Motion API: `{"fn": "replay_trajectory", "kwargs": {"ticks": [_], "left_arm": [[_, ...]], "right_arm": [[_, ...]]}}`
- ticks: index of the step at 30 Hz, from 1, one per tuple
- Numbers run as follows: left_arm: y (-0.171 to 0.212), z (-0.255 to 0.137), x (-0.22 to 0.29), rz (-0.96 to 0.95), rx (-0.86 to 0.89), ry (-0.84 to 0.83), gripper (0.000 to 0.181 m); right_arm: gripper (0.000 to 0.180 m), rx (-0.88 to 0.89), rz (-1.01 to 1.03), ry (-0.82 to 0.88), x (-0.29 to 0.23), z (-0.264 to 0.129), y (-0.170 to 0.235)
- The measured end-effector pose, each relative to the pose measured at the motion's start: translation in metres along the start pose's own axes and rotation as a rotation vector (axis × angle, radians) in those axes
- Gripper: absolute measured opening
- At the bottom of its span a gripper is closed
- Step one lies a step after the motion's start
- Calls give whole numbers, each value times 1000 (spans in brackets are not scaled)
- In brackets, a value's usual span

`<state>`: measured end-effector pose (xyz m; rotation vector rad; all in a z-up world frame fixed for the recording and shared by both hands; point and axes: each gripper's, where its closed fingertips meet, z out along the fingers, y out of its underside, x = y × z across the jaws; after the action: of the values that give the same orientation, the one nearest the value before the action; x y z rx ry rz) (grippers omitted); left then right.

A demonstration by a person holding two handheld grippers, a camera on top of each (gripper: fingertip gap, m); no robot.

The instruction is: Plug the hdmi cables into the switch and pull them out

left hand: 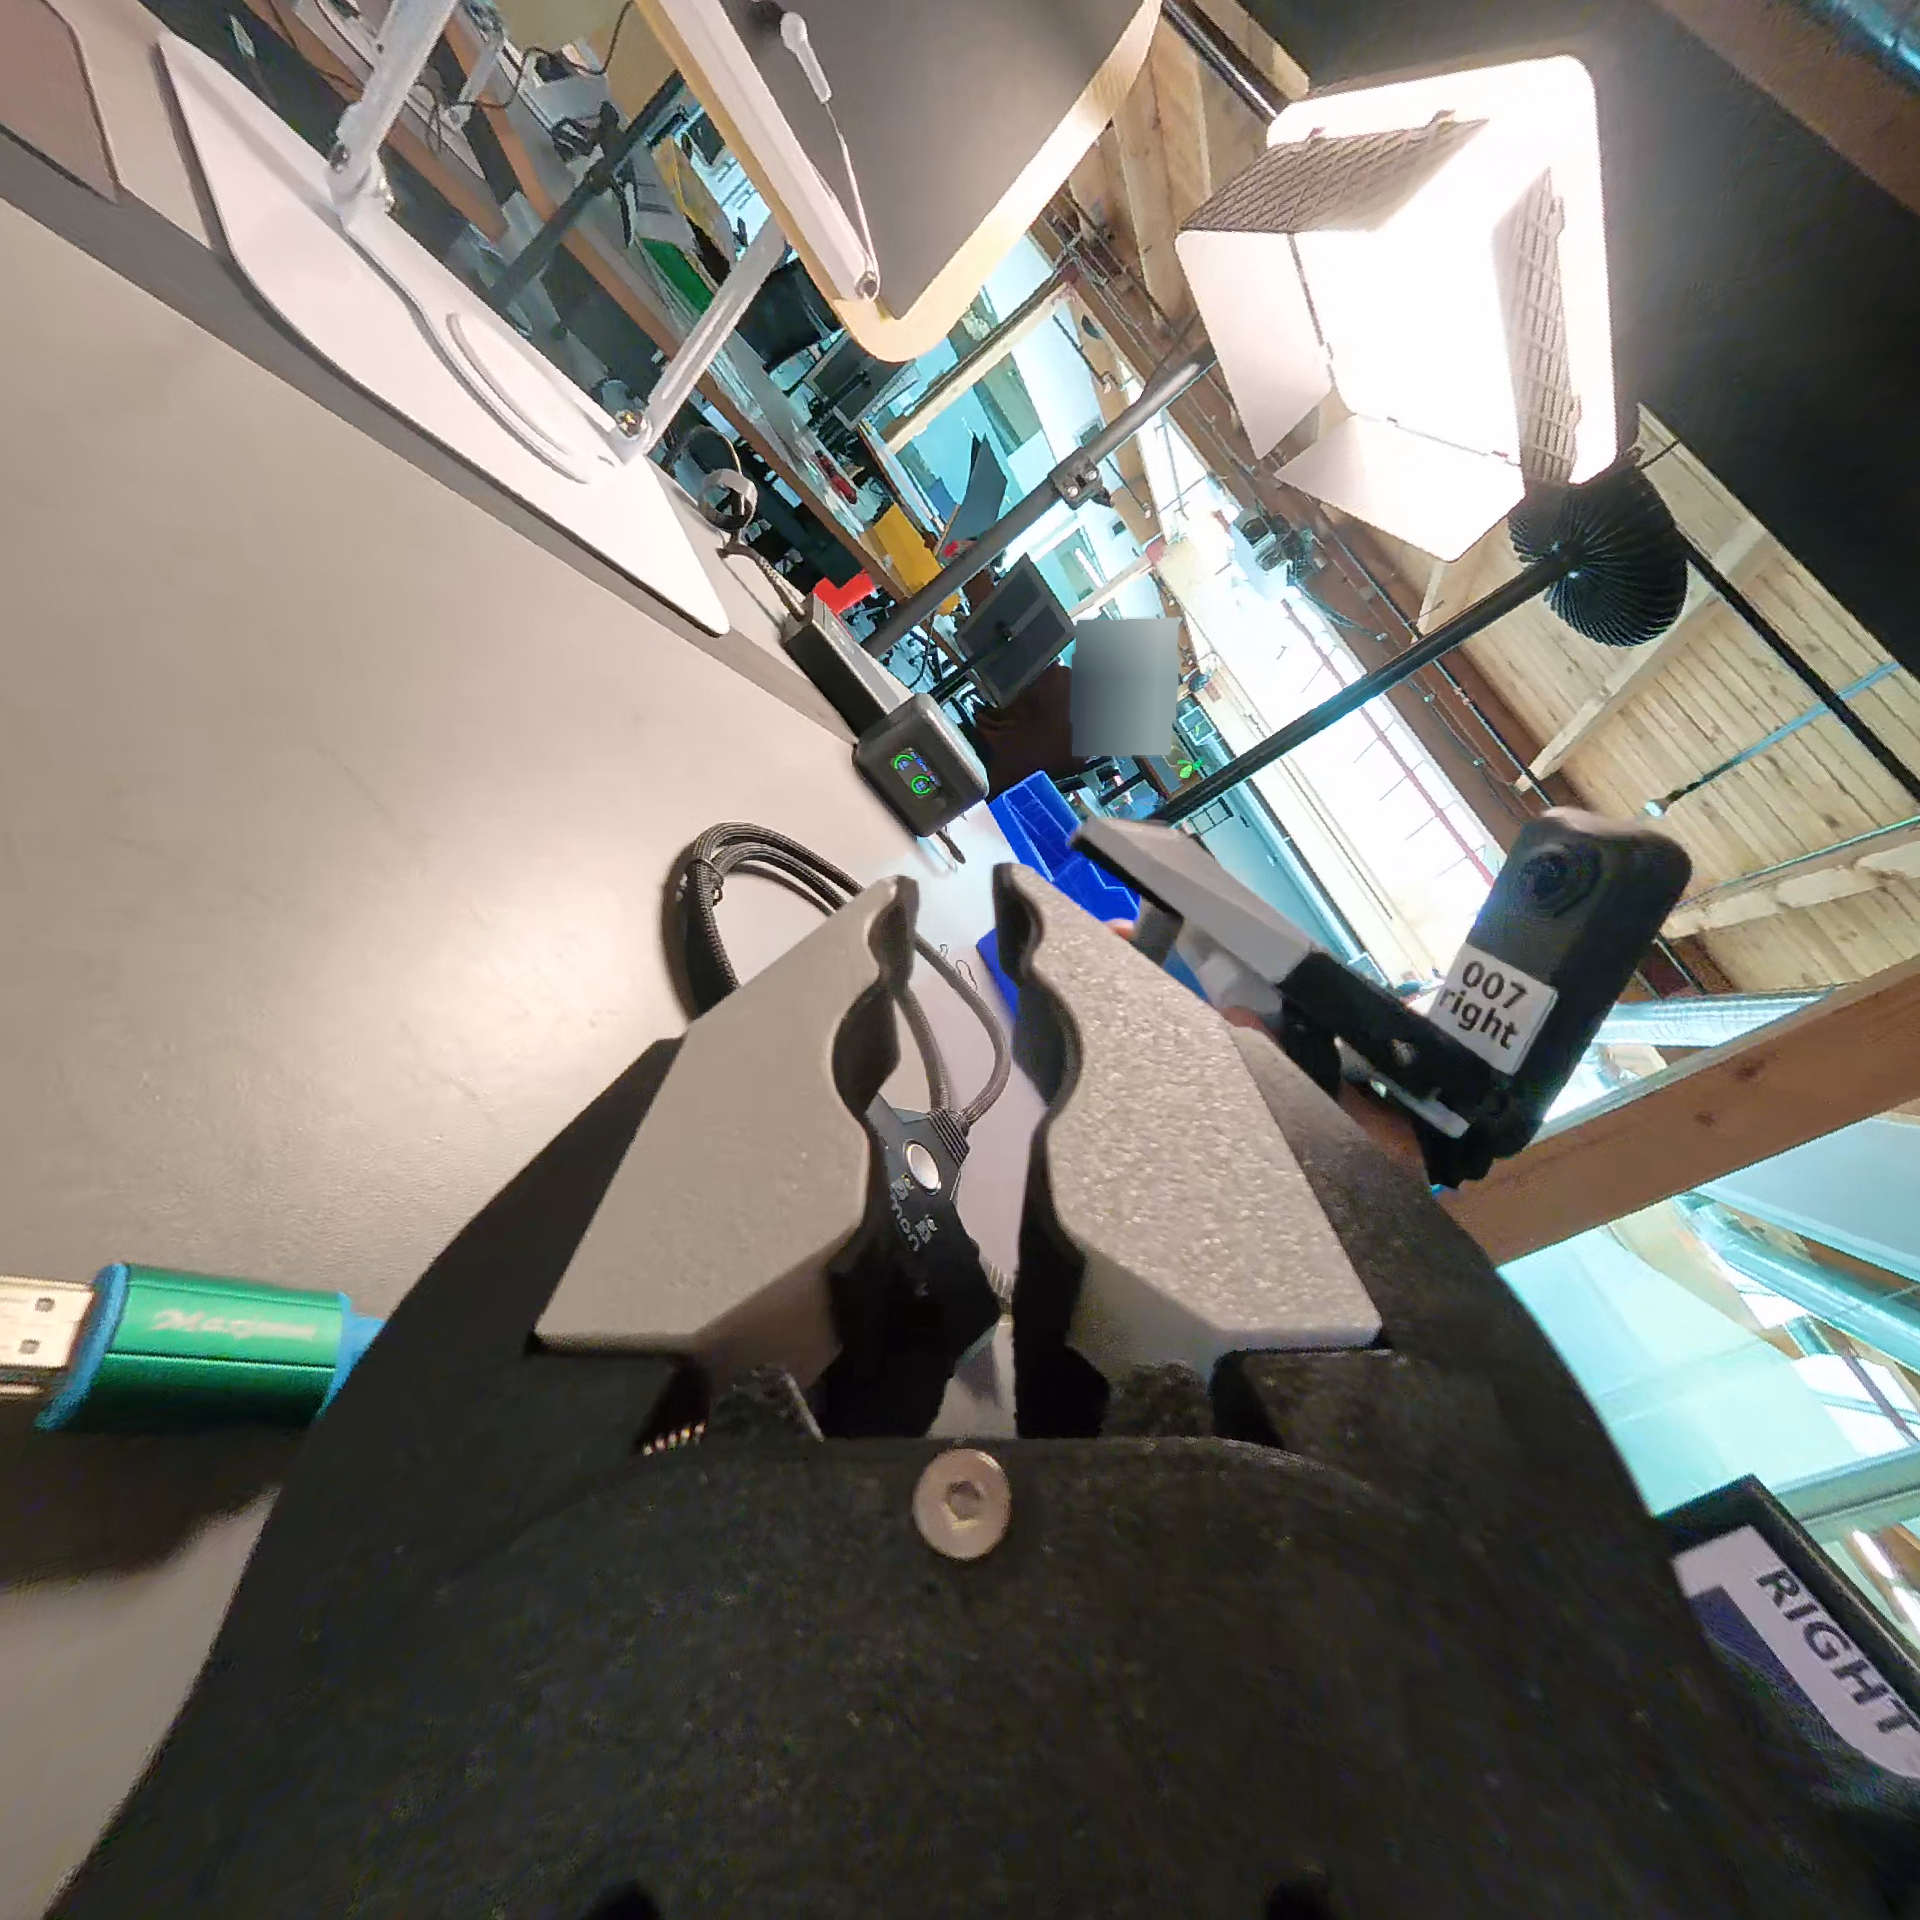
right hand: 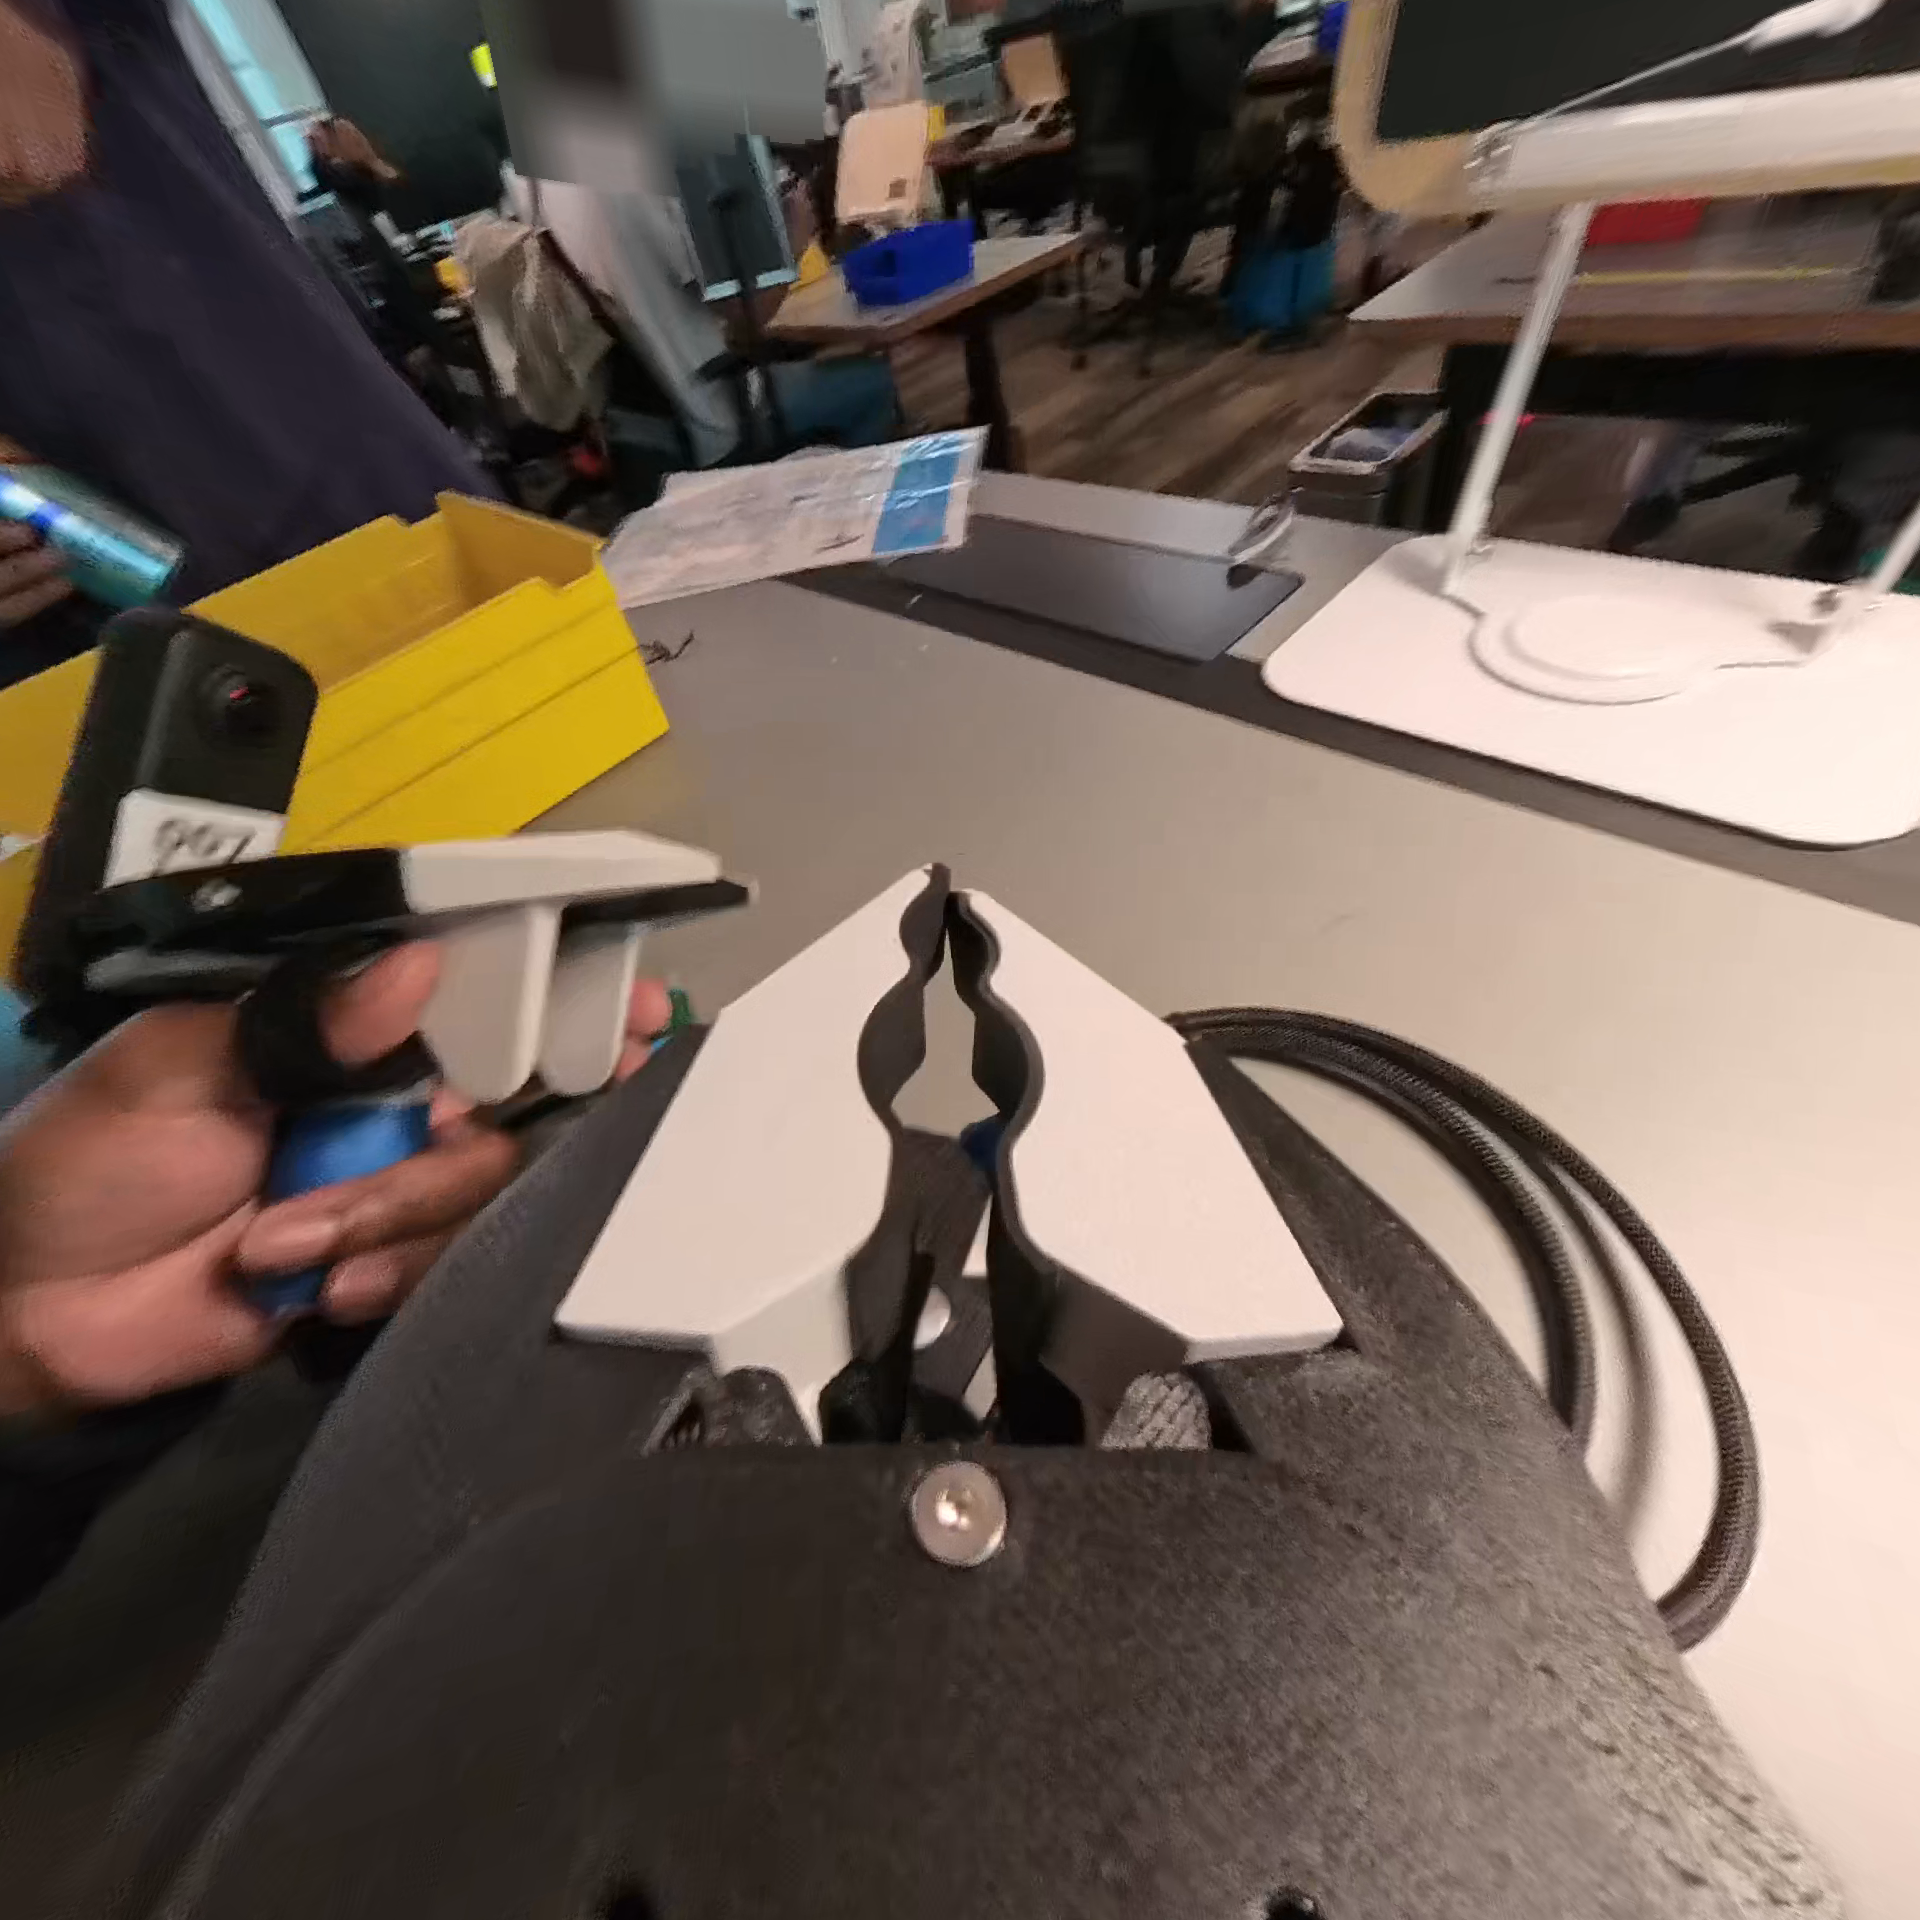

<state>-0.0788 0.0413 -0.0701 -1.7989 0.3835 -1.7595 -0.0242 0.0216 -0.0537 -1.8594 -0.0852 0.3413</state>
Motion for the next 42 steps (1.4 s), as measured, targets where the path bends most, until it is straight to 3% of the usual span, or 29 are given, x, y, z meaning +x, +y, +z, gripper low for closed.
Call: {"fn": "replay_trajectory", "kwargs": {"ticks": [9, 15, 24, 37, 42], "left_arm": [[-5, -4, -1, 25, 22, 0, 1], [-6, -4, -1, 30, 20, -2, 1], [0, -1, 1, 29, -4, 6, 1], [17, 5, -2, 97, -136, -43, 25], [23, 4, -12, 136, -183, -115, 29]], "right_arm": [[1, -35, -37, -106, -30, -3, 19], [0, -55, -41, -110, -31, 3, 25], [1, -93, -54, 22, -3, 6, 28], [7, -117, -80, -9, -11, 1, 41], [27, -88, -142, 16, -13, -18, 50]]}}
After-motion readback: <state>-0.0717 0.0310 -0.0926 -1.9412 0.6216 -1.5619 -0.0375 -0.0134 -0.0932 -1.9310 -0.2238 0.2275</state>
